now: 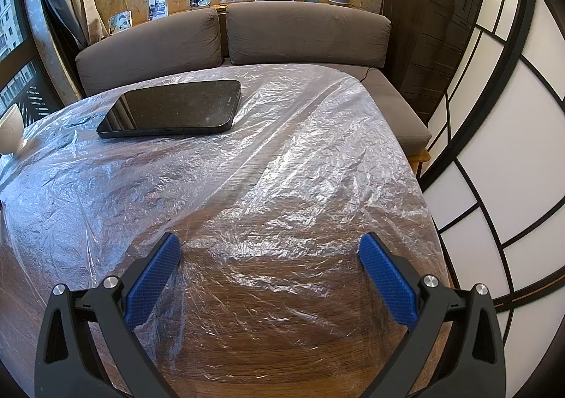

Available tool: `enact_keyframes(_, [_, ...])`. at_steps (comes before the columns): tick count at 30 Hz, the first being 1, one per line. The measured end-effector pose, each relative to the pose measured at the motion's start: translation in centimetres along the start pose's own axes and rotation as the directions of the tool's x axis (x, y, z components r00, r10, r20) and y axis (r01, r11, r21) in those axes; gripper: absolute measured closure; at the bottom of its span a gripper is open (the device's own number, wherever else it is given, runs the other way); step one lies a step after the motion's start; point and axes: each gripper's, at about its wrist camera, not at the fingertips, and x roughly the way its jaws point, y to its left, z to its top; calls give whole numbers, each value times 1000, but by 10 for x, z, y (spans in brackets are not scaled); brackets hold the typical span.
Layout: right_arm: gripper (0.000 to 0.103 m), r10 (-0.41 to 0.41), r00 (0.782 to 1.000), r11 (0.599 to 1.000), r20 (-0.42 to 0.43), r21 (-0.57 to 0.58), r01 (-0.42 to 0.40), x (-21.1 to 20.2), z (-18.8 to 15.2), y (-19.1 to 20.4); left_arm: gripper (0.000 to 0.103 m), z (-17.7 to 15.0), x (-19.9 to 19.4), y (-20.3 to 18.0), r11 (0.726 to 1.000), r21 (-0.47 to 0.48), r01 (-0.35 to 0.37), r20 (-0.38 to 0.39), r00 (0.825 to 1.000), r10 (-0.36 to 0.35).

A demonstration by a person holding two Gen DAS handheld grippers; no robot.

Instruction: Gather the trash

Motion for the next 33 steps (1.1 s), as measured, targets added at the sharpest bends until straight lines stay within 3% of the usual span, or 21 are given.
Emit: enact_keyframes(33, [4,0,1000,1000,0,0,0,0,0,0,1,0,-2,-4,1000,7,-6,8,1000,6])
